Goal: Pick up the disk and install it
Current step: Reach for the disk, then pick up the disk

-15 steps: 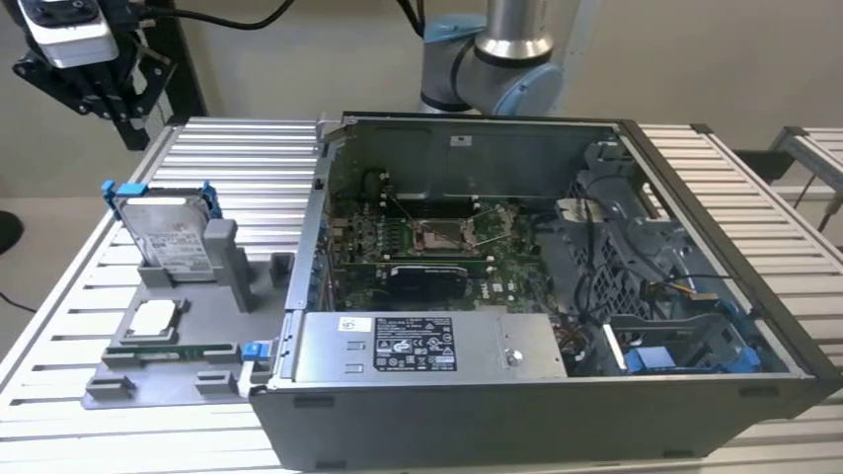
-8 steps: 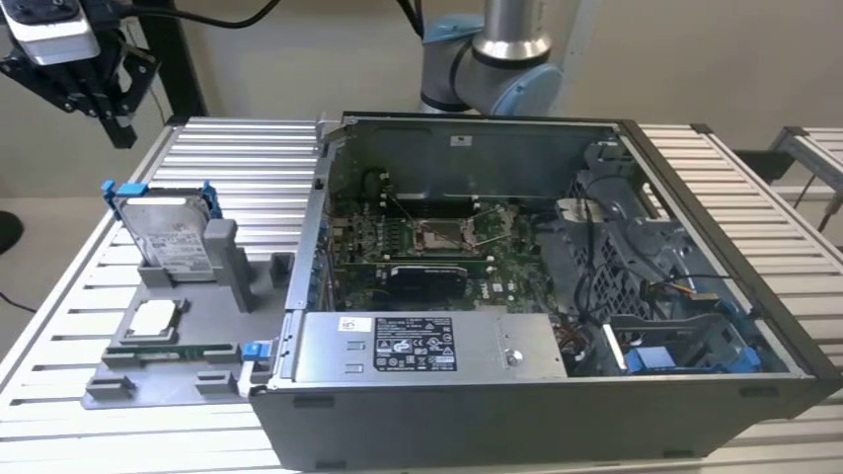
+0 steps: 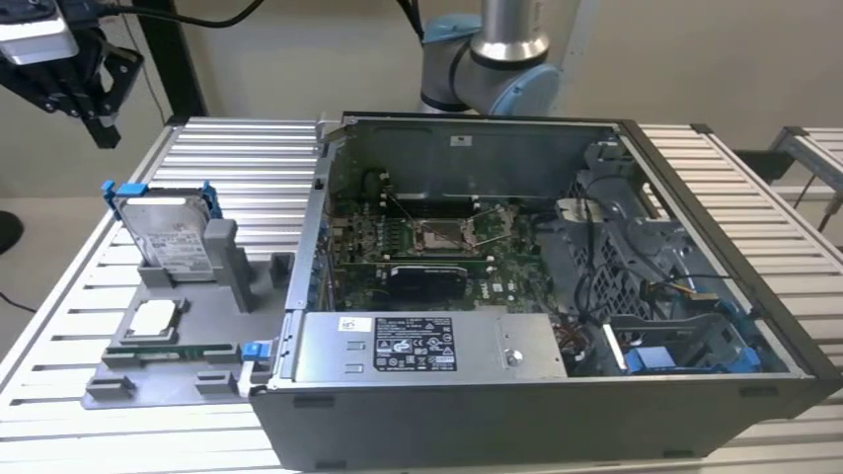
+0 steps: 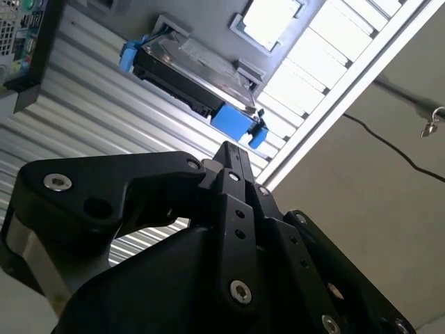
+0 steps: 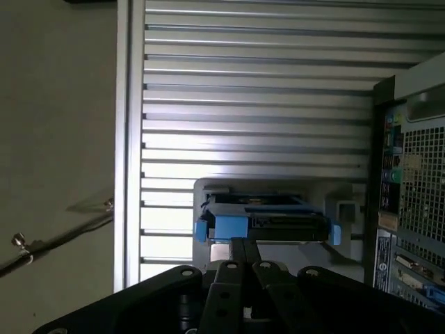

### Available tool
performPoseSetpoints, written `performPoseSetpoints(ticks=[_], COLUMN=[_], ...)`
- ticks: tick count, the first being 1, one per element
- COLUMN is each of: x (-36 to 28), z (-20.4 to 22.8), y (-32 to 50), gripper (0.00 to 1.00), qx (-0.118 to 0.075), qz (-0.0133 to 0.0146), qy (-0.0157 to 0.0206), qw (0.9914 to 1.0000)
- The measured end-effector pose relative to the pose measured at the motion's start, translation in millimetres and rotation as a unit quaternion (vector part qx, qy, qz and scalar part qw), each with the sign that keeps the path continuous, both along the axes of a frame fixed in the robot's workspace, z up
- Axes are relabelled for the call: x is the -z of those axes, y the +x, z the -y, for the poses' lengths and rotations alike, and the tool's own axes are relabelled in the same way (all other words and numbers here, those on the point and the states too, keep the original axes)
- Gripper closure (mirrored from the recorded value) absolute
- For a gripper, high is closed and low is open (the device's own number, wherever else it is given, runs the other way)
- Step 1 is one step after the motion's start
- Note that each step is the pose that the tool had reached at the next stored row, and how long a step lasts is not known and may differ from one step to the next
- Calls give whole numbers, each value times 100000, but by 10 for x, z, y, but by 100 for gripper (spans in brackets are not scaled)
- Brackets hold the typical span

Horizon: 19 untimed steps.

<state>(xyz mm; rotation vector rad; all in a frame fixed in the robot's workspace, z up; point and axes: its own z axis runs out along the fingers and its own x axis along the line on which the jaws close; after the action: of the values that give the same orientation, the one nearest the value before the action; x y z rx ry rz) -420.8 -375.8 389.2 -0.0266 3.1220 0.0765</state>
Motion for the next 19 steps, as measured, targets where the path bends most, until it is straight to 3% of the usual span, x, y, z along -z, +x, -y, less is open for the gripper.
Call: performPoseSetpoints(ticks=[19], x=[0], z=[0], y=[-23], gripper=[100], qx=[-463], qz=[-4], qy=[3], qw=[99999])
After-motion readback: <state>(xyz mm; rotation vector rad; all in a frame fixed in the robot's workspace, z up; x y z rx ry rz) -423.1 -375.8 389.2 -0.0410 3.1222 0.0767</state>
